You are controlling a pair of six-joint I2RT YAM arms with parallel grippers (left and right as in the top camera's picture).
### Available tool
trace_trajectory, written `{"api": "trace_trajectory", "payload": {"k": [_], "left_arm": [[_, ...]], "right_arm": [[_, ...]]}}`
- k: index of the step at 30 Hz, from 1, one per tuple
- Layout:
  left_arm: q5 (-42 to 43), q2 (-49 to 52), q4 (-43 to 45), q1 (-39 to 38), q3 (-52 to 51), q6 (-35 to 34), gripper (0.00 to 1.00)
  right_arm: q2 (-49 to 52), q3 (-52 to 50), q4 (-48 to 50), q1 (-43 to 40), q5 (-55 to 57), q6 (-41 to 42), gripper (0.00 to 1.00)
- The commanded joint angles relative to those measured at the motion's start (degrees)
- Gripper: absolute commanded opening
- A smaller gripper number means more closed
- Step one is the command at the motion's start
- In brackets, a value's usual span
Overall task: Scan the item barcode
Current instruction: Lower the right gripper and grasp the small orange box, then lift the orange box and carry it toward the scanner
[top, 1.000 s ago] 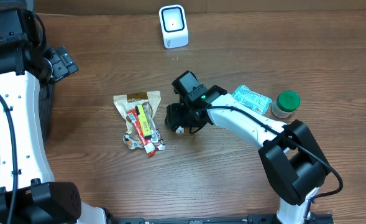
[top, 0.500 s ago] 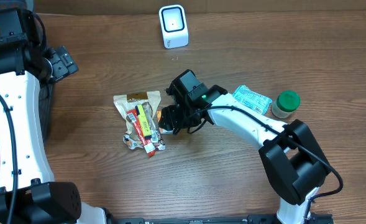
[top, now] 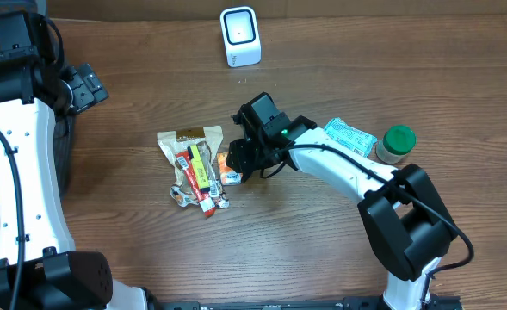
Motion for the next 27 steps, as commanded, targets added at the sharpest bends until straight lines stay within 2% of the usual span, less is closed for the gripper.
{"api": "trace_trajectory", "payload": {"k": [1,9,16,21,24,27], "left_arm": [[-0.7,-1.0,0.1,0.1,1.2,0.7,1.0],[-0.7,-1.0,0.1,0.1,1.2,0.7,1.0],[-0.7,-1.0,0.1,0.1,1.2,0.7,1.0],[-0.7,-1.0,0.1,0.1,1.2,0.7,1.0],[-0.7,-1.0,0.1,0.1,1.2,0.7,1.0],[-0.7,-1.0,0.1,0.1,1.2,0.7,1.0]], "right_arm": [[3.3,-0.2,0.8,-0.2,0.8,0.0,0.42],[3.9,-0.2,2.6,-0.2,1.2,0.0,0.4],[4.2,-0.2,1.9,0.0,1.2,0.0,0.34],[5.9,-0.2,1.9,0.0,1.8,0.0,0.22],[6.4,-0.2,1.6,0.0,2.0,0.0,0.06],[6.2,-0.2,1.5,0.0,2.0,0.0,0.04]]}}
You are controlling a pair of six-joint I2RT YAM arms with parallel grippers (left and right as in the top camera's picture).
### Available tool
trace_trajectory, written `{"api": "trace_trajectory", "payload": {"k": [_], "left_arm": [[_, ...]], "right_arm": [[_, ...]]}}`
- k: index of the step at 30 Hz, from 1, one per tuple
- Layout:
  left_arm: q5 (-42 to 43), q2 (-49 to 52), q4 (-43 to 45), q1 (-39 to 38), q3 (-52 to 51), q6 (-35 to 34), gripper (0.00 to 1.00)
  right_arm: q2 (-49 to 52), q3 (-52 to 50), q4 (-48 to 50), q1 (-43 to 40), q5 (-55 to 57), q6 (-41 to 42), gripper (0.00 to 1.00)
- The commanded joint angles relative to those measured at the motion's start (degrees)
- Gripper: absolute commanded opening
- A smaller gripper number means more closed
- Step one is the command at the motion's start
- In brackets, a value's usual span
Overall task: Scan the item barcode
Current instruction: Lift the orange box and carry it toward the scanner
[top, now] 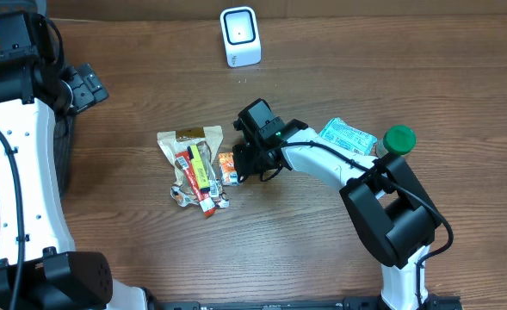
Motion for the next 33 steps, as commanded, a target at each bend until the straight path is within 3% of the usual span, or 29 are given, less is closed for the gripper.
{"api": "trace_trajectory", "payload": {"k": [1,22,33], "left_arm": [[-0.7,-1.0,0.1,0.1,1.2,0.7,1.0],[-0.7,-1.0,0.1,0.1,1.2,0.7,1.0],[-0.7,-1.0,0.1,0.1,1.2,0.7,1.0]], "right_arm": [[0.8,0.0,-0.3,0.0,1.0,-0.1,0.04],[-20.0,0.0,-9.2,-0.4,1.0,-0.1,0.04],[-24.0,0.0,-10.9,-0.6,1.0,-0.1,0.04]]}}
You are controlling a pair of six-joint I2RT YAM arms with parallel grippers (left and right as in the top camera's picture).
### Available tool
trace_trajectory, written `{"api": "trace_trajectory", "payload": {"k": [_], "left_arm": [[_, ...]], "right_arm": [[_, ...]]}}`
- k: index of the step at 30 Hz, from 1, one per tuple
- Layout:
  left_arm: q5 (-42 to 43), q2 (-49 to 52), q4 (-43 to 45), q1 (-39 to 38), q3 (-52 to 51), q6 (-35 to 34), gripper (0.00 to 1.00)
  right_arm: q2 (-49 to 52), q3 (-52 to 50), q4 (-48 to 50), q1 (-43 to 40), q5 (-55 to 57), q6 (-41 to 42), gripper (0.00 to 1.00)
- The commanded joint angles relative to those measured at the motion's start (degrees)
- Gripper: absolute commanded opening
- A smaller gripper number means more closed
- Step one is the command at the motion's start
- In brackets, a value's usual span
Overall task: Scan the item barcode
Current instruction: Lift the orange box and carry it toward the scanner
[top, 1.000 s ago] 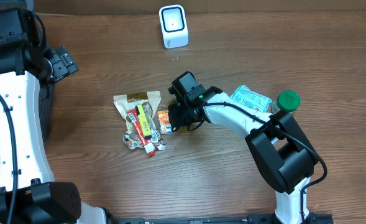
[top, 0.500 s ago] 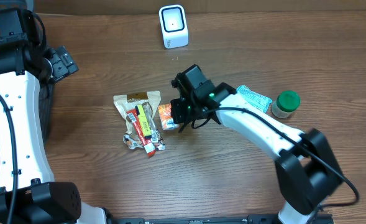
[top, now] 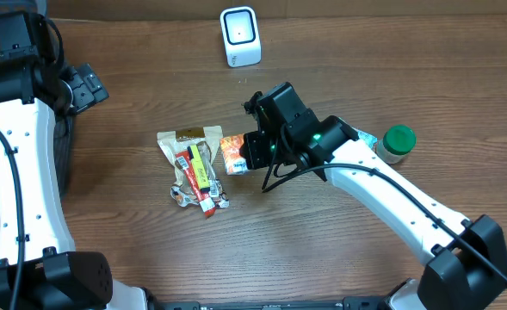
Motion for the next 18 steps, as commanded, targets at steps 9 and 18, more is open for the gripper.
{"api": "trace_trajectory", "payload": {"k": [9,18], "left_arm": [[-0.7,-1.0,0.1,0.1,1.2,0.7,1.0],[-0.7,-1.0,0.1,0.1,1.2,0.7,1.0]], "right_arm": [[-1.7,0.1,-0.1,-0.5,0.3,-0.1,0.04],[-1.7,1.7,1.1,-3.7,0.4,-0.3,0.04]]}}
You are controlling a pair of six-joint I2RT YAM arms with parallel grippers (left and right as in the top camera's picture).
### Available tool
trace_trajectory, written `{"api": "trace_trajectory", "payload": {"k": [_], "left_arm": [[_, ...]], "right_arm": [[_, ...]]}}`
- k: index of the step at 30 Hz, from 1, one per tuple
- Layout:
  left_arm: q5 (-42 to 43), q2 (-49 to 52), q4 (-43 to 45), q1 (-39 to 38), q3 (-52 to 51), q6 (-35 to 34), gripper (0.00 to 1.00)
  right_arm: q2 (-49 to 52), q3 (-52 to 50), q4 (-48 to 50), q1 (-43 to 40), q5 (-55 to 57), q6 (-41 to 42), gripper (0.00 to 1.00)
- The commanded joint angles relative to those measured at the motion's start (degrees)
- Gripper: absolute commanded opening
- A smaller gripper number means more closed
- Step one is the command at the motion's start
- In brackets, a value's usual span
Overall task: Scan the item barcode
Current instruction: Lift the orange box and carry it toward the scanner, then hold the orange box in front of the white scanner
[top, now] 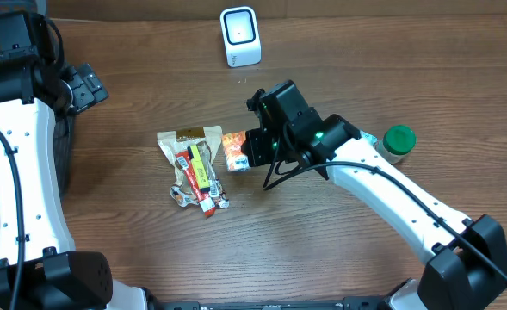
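A small orange and white packet point(235, 151) hangs above the table at its middle, with my right gripper point(246, 153) shut on its right edge. The white barcode scanner point(239, 36) stands upright at the back edge, well behind the packet. Left of the packet lies a heap of snack packets point(194, 166) on the wood. My left gripper point(88, 86) stays at the far left, away from all items, and its fingers look parted with nothing between them.
A green-lidded jar point(396, 143) and a teal and white packet point(365, 138) rest at the right, partly behind the right arm. A dark bin sits at the far left edge.
The right gripper has shifted slightly to the right and toward the back with the orange packet in it. The left arm has not moved.
The right gripper was down at the orange packet beside the heap, and stayed low on it a moment later. Then it held the packet lifted clear of the table. Now the packet hangs a little farther from the heap.
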Motion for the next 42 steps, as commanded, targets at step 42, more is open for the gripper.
{"api": "trace_trajectory", "payload": {"k": [42], "left_arm": [[-0.7,-1.0,0.1,0.1,1.2,0.7,1.0]], "right_arm": [[33.3,22.2,61.5,-5.7,38.4,-60.3,0.04]]}}
